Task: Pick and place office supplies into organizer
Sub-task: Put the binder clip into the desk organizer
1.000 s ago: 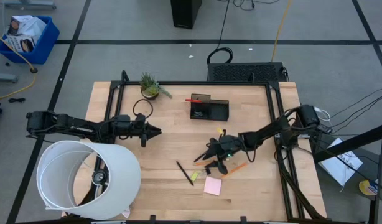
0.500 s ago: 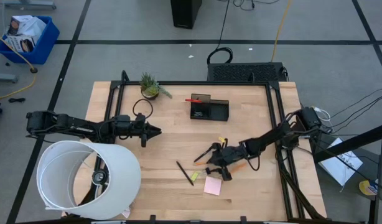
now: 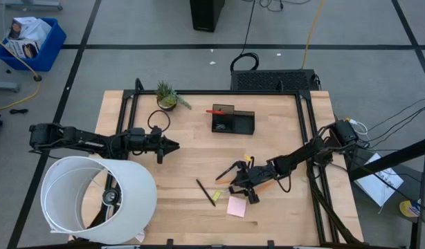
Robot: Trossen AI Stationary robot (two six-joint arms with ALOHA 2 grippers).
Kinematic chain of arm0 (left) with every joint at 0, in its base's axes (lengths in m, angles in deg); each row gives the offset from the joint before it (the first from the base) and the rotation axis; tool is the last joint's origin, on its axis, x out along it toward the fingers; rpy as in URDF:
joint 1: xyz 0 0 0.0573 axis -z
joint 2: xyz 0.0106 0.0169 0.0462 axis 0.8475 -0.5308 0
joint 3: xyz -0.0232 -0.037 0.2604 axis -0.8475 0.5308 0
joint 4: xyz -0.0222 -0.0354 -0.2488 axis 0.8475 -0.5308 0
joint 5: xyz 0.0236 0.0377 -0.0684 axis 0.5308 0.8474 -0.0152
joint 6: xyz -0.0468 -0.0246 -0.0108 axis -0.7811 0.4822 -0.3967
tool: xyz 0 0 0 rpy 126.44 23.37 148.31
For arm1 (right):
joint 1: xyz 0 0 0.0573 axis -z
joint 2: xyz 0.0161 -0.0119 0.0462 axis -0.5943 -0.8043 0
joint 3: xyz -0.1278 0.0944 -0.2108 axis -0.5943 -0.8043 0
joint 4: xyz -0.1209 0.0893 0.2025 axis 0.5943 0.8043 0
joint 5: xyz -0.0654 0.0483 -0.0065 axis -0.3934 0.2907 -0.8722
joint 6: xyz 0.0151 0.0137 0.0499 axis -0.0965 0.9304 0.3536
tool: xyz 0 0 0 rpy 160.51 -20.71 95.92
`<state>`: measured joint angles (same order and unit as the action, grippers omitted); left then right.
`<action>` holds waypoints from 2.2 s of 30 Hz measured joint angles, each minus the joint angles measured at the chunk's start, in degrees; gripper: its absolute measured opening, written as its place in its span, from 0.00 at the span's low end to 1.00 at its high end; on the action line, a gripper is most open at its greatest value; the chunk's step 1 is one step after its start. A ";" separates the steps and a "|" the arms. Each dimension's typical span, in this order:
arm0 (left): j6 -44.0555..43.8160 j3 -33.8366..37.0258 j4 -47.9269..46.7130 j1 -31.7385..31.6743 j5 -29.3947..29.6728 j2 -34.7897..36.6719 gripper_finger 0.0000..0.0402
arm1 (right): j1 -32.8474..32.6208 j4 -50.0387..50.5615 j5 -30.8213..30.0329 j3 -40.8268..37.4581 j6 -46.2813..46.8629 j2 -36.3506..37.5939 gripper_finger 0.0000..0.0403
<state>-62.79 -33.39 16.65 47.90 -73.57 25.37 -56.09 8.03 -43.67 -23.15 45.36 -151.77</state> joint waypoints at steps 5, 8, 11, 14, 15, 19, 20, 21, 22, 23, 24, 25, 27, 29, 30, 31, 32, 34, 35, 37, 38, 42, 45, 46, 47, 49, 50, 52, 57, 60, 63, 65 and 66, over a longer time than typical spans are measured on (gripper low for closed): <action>0.01 0.00 -0.02 0.00 0.00 0.00 0.23 | -0.01 -0.60 -0.03 0.00 -0.61 -0.55 0.46; 0.00 0.00 0.00 0.01 0.00 0.01 0.23 | -0.01 -2.57 0.06 0.00 0.97 -2.57 0.46; -0.02 0.00 -0.02 0.01 0.00 0.00 0.23 | -0.01 -5.00 0.01 0.00 1.07 -4.94 0.46; -0.18 0.00 -0.04 0.00 0.00 0.00 0.23 | -0.01 -5.92 -0.04 0.07 1.51 -6.21 0.45; -0.17 0.00 -0.02 0.01 0.00 0.01 0.23 | -0.01 -5.77 -0.02 0.07 1.76 -6.30 0.45; -0.17 0.00 0.02 0.01 0.00 -0.01 0.23 | -0.01 -5.61 -0.16 0.11 1.99 -6.53 0.42; -0.19 0.00 0.02 0.00 0.00 0.01 0.23 | 0.00 -5.83 -0.15 0.11 2.02 -6.55 0.41; -0.17 0.00 0.00 -0.01 0.00 0.00 0.23 | 0.01 -5.95 -0.20 0.11 2.09 -6.58 0.39; -0.19 0.00 0.04 -0.01 0.00 -0.01 0.23 | 0.01 -6.00 -0.40 0.11 2.10 -6.58 0.37; -0.18 0.00 0.03 0.02 0.00 -0.01 0.23 | -0.01 -5.99 -1.00 0.11 2.13 -6.59 0.36; -0.17 0.00 0.02 -0.01 0.00 0.00 0.23 | -0.04 -5.97 -1.52 0.11 2.12 -6.60 0.34; -0.17 0.00 0.02 0.01 0.02 -0.01 0.23 | -0.04 -5.98 -1.74 0.11 2.11 -6.60 0.34; -0.17 0.00 0.02 -0.01 0.02 -0.01 0.23 | -0.03 -6.57 -2.42 0.09 2.15 -6.64 0.34; -0.07 0.00 0.03 0.00 0.02 0.00 0.23 | -0.04 -7.71 -2.94 0.03 2.15 -6.78 0.34; 0.00 0.00 0.04 0.02 0.02 -0.01 0.23 | 0.00 -8.63 -3.27 -0.01 2.15 -6.86 0.34; 0.00 0.00 0.03 0.02 0.02 0.00 0.23 | 0.16 -9.77 -4.03 -0.04 2.15 -6.92 0.36; -0.02 0.00 0.04 -0.01 0.02 0.00 0.23 | 0.23 -11.10 -5.19 -0.07 2.11 -6.92 0.37; 0.02 0.00 0.04 0.00 0.02 0.00 0.23 | 0.61 -13.36 -7.55 -0.04 1.24 -6.75 0.40; -0.01 0.00 0.04 0.02 0.02 0.00 0.23 | 0.98 -13.79 -7.84 0.00 0.59 -6.73 0.40; -0.04 0.00 0.04 0.00 0.02 -0.01 0.23 | 1.91 -14.44 -7.85 -0.02 0.36 -6.82 0.39; -0.04 0.00 0.04 0.02 0.02 -0.01 0.23 | 2.44 -14.89 -7.98 -0.02 0.34 -6.84 0.38; -0.17 0.00 0.04 0.00 0.02 0.00 0.23 | 4.22 -16.43 -12.37 -0.02 0.17 -6.75 0.34; -0.20 0.00 0.07 0.01 0.02 0.00 0.23 | 6.17 -18.84 -12.47 -0.02 0.16 -6.78 0.34; -0.22 0.00 0.07 0.01 0.02 0.00 0.23 | 6.88 -19.85 -12.63 -0.02 0.18 -6.75 0.34; -0.34 0.00 0.07 -0.01 0.02 0.00 0.23 | 7.60 -20.76 -13.47 0.00 0.18 -6.75 0.36; -0.44 0.00 0.07 -0.01 0.04 0.00 0.23 | 9.18 -22.62 -14.42 -0.02 -0.14 -6.75 0.39; -0.46 0.00 0.07 0.00 0.04 0.00 0.23 | 9.85 -23.64 -15.24 -0.02 -0.46 -6.75 0.40; -0.46 0.00 0.07 -0.01 0.04 0.01 0.23 | 11.35 -25.33 -16.11 -0.01 -1.46 -6.71 0.40; -0.66 0.00 0.08 -0.01 0.04 0.01 0.23 | 16.21 -28.76 -20.89 0.00 -2.77 -6.71 0.35; -0.66 0.00 0.09 0.00 0.04 0.01 0.23 | 19.23 -29.28 -23.74 0.00 -2.17 -6.71 0.34; -0.96 0.00 0.09 0.00 0.04 -0.01 0.23 | 22.52 -29.46 -25.55 0.00 -2.48 -6.71 0.37; -1.20 0.00 0.09 -0.01 0.04 0.00 0.23 | 24.91 -29.42 -25.48 0.00 -0.18 -6.71 0.39; -1.24 0.00 0.09 0.01 0.04 -0.01 0.23 | 25.95 -29.21 -25.54 0.00 1.17 -6.71 0.40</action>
<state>-64.02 -33.39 16.74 47.91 -73.52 25.37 -30.14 -21.18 -69.20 -23.15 46.53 -158.48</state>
